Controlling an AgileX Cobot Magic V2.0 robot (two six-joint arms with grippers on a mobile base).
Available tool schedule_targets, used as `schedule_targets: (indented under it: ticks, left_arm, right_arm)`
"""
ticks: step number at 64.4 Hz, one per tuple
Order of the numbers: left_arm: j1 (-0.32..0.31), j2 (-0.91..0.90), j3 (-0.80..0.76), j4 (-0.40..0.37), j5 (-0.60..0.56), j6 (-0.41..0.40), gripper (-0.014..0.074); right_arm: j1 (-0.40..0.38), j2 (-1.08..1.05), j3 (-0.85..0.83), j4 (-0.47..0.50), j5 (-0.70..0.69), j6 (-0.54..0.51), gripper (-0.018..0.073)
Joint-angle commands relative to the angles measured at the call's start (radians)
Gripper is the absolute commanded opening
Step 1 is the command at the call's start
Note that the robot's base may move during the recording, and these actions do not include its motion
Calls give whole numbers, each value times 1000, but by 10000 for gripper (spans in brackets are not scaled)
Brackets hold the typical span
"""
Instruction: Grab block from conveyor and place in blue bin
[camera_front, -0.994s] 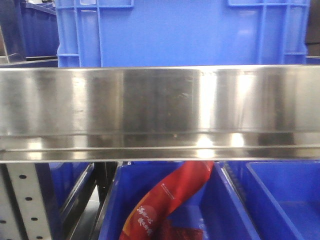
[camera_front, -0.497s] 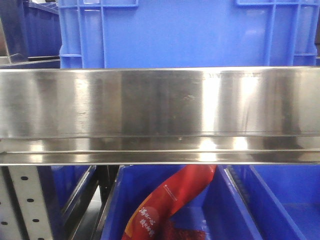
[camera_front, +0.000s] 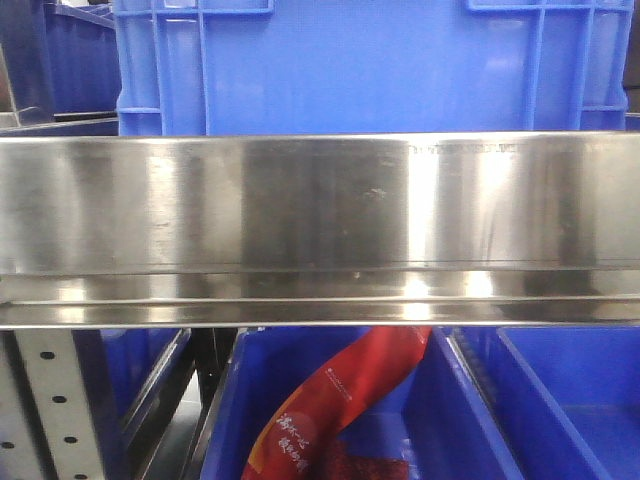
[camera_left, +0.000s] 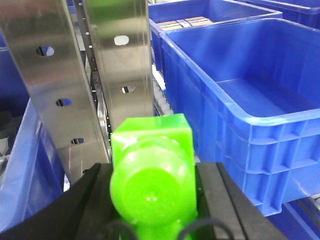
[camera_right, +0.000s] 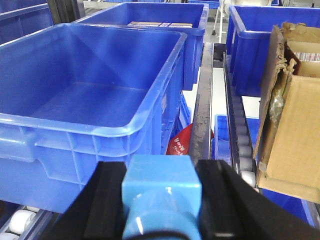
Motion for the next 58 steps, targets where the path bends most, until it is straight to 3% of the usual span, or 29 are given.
schedule_targets:
  ticks: [1, 40, 45, 58]
  left_arm:
    - [-7, -3, -7, -6, -15, 0, -111]
    - [-10, 5, -8, -9, -36, 0, -111]
    - [-55, 25, -32, -9, -38, 3, -111]
    - [-264, 164, -197, 3, -35, 18, -111]
  right_arm:
    - [-5, -3, -6, -9, -13, -7, -153]
    - [-5, -3, -9, -9, -50, -7, -153]
    - [2, 6, -32, -6, -53, -7, -153]
    - [97, 116, -188, -5, -53, -44, -153]
